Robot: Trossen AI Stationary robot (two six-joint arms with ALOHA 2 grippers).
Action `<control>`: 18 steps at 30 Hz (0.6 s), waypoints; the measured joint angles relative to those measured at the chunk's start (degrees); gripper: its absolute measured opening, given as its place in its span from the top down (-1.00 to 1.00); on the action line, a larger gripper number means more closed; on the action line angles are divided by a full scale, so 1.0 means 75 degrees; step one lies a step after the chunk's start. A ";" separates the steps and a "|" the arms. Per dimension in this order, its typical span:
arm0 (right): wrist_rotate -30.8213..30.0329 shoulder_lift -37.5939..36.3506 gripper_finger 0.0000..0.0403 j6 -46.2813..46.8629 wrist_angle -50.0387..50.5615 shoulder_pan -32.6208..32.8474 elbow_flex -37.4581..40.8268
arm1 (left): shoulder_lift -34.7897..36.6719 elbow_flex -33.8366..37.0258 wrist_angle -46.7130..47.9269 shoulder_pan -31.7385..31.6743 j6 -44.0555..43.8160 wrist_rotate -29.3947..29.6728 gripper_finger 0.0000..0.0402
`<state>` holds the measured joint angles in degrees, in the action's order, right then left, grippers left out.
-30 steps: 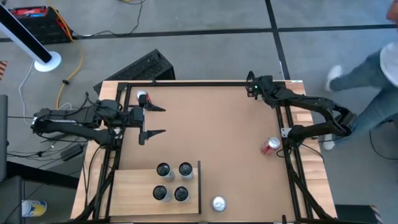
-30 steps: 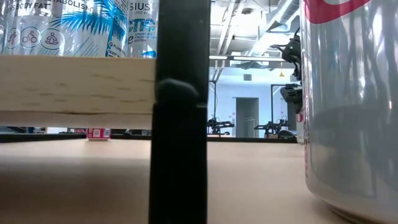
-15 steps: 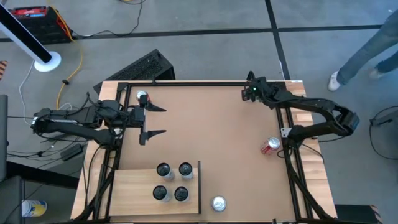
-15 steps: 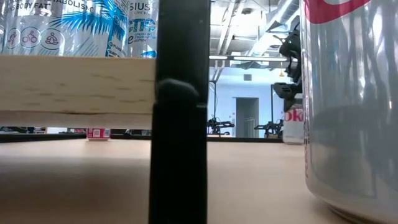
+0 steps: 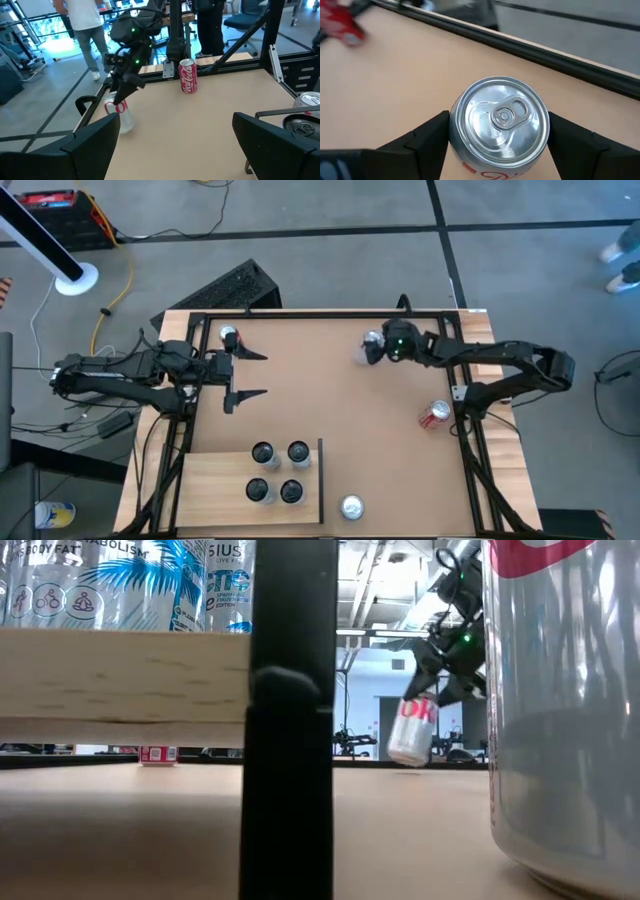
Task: Place canned beverage on shelf
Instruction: Put the top silver soda can on the shelf
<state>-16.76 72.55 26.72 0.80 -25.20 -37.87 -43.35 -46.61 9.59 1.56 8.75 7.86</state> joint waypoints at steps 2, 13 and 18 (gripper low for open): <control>0.0015 -0.0002 -0.55 -0.0006 -0.0200 0.0344 -0.0006 | 0.0000 0.0000 0.0001 0.0000 0.0000 -0.0078 -0.85; -0.0070 -0.0008 -0.55 0.0006 -0.1610 0.1993 -0.0015 | 0.0160 0.0000 0.0419 0.0003 -0.0139 -0.0743 -0.85; -0.0148 0.0004 -0.55 -0.0011 -0.1950 0.2347 -0.0281 | 0.0418 0.0000 0.0674 0.0003 -0.0288 -0.0743 -0.85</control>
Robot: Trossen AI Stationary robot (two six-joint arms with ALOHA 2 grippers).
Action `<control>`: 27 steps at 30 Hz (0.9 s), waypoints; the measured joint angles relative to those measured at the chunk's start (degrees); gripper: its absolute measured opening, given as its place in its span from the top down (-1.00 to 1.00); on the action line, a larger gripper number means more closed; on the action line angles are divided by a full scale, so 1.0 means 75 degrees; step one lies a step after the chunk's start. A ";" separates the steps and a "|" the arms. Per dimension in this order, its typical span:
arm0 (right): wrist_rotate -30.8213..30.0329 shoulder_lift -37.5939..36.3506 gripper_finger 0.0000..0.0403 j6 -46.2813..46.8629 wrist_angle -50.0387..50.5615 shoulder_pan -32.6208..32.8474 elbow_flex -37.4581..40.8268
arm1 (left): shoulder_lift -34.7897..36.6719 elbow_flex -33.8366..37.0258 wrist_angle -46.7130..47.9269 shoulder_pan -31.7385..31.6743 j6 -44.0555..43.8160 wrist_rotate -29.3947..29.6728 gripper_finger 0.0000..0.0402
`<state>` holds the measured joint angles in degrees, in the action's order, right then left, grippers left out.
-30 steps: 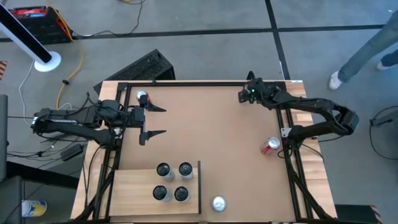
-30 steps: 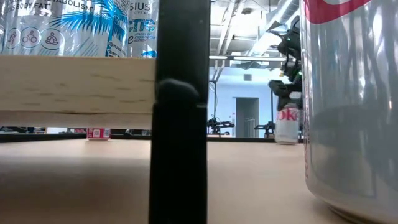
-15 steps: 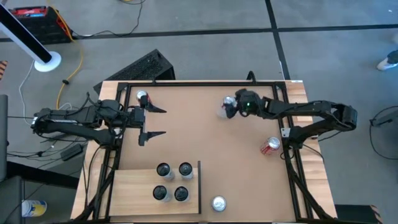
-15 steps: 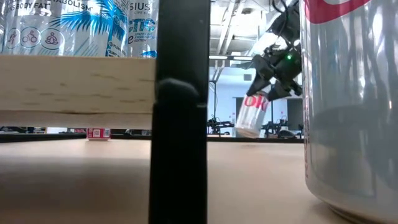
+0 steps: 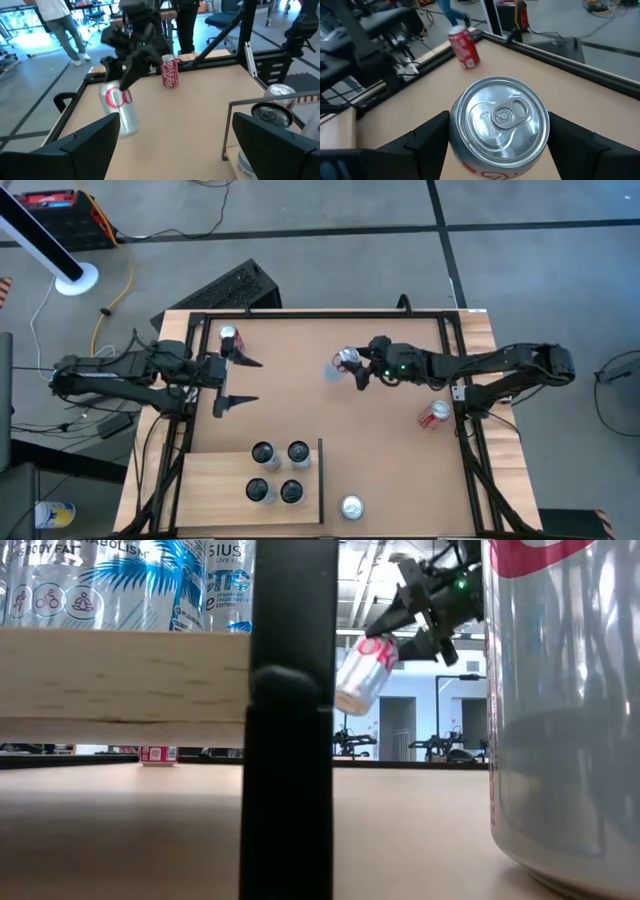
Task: Place canned beverage on shelf
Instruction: Put the top silver soda can on the shelf
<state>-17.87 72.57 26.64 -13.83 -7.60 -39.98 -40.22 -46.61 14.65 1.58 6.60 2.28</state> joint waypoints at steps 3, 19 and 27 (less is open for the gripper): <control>-0.0025 0.0283 -0.55 -0.0135 -0.0028 0.0142 -0.0328 | 0.0065 0.0000 0.0214 0.0000 -0.0114 -0.0007 -0.85; 0.0644 0.3576 -0.57 -0.2489 0.0823 0.0921 -0.4012 | 0.1269 0.2623 -0.1036 -0.0019 -0.0857 0.0413 -0.85; 0.1382 0.5363 -0.58 -0.3150 0.1841 0.0913 -0.5888 | 0.1993 0.3960 -0.1740 -0.0017 -0.1455 0.0766 -0.85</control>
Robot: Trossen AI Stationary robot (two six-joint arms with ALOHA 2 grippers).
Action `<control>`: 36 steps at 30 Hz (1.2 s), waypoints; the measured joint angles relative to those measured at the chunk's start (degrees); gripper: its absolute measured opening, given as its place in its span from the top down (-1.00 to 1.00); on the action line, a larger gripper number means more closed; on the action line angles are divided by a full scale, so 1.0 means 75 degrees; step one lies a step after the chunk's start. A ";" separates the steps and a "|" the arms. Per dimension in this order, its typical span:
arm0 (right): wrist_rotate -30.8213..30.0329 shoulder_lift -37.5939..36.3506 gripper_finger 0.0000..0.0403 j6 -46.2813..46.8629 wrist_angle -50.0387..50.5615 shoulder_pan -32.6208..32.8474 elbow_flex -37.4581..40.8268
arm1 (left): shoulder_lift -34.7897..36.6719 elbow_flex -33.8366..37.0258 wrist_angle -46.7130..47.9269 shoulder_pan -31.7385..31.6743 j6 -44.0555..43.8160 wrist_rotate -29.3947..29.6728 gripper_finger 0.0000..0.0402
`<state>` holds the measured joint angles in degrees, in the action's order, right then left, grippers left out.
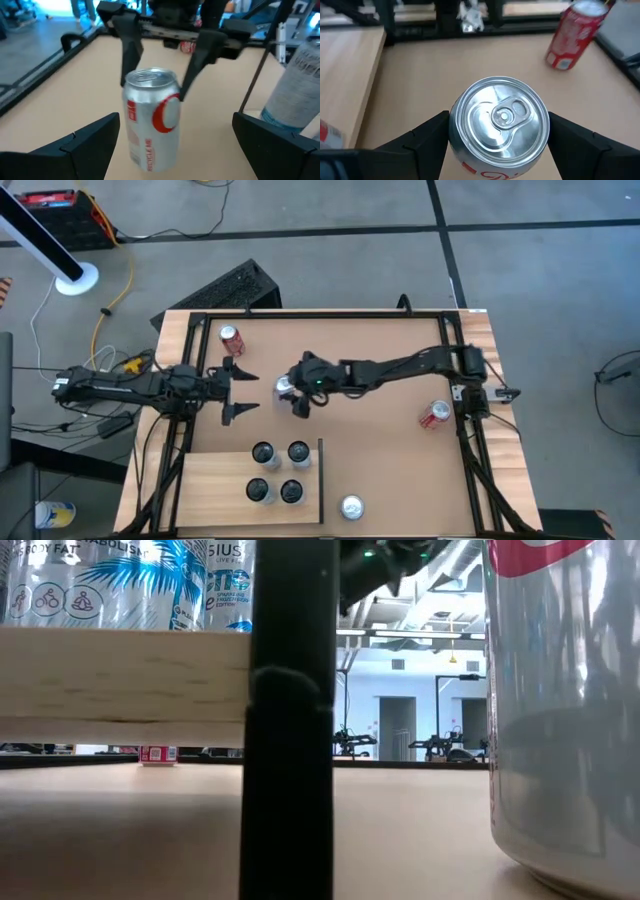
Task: Place canned beverage on shelf
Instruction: Put the top silver soda can on the shelf
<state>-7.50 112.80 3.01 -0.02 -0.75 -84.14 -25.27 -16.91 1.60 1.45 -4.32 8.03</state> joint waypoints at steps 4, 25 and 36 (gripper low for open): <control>0.0048 0.0574 -0.58 -0.0266 0.0777 0.0057 -0.0820 | 0.0008 0.0070 0.0019 -0.0003 -0.0102 0.0037 -0.85; 0.0201 0.1130 -0.60 -0.0483 0.1448 0.0113 -0.1463 | 0.0028 0.0070 0.0033 -0.0003 -0.0193 0.0015 -0.85; 0.0229 0.1125 -0.87 -0.0349 0.1701 0.0082 -0.1469 | 0.0028 0.0070 0.0033 -0.0003 -0.0186 0.0015 -0.85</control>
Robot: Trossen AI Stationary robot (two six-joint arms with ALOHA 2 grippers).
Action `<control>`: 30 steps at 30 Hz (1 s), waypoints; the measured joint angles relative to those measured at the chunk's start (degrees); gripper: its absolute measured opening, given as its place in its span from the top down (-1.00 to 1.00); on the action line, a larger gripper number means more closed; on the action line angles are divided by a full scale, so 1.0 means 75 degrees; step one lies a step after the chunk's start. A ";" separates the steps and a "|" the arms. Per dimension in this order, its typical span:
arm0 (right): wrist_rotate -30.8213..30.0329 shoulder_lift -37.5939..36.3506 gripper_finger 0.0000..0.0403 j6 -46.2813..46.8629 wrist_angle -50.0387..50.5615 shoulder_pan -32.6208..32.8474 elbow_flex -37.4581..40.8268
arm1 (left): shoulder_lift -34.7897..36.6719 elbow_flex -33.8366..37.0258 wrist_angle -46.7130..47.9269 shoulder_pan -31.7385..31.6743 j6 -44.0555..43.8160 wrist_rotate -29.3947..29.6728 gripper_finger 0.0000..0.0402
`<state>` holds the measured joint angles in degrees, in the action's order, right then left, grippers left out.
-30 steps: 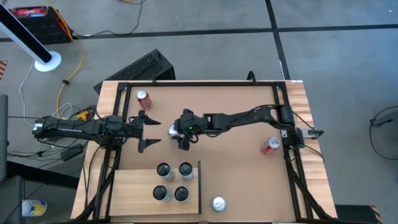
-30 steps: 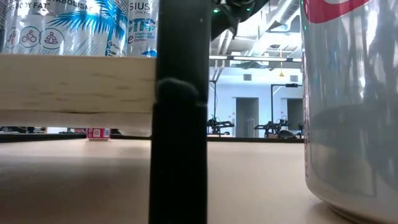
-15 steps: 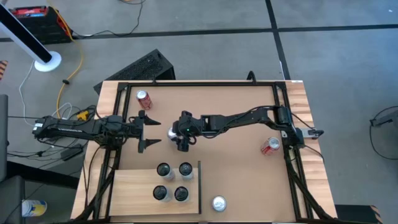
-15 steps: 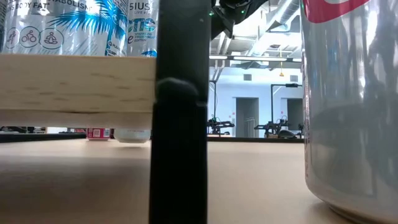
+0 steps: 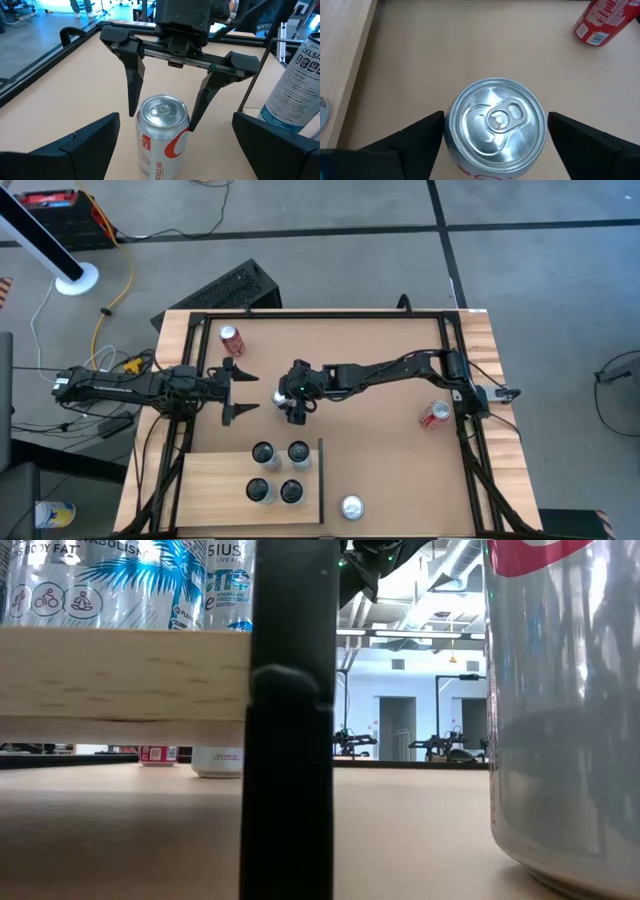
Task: Place canned beverage on shelf
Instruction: Put the top silver soda can on the shelf
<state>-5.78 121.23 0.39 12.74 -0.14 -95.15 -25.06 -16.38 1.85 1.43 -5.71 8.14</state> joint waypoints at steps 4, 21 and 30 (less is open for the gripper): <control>0.0015 -0.0026 -0.97 -0.0007 -0.0008 0.0000 0.0000 | 0.0000 0.0000 0.0000 0.0000 0.0054 0.0000 -0.85; 0.0587 -0.2164 -0.95 -0.0717 0.1730 -0.0026 0.0003 | -0.0447 0.0000 -0.0438 -0.0003 0.0215 -0.0105 -0.85; -0.0121 -0.3375 -0.95 -0.0683 0.4288 -0.0105 0.0003 | -0.2427 -0.0003 -0.2831 -0.0006 0.0520 -0.0593 -0.85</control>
<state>-6.69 95.92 -4.72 44.90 -0.93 -95.13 -43.26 -16.40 -19.39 1.39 -1.81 3.70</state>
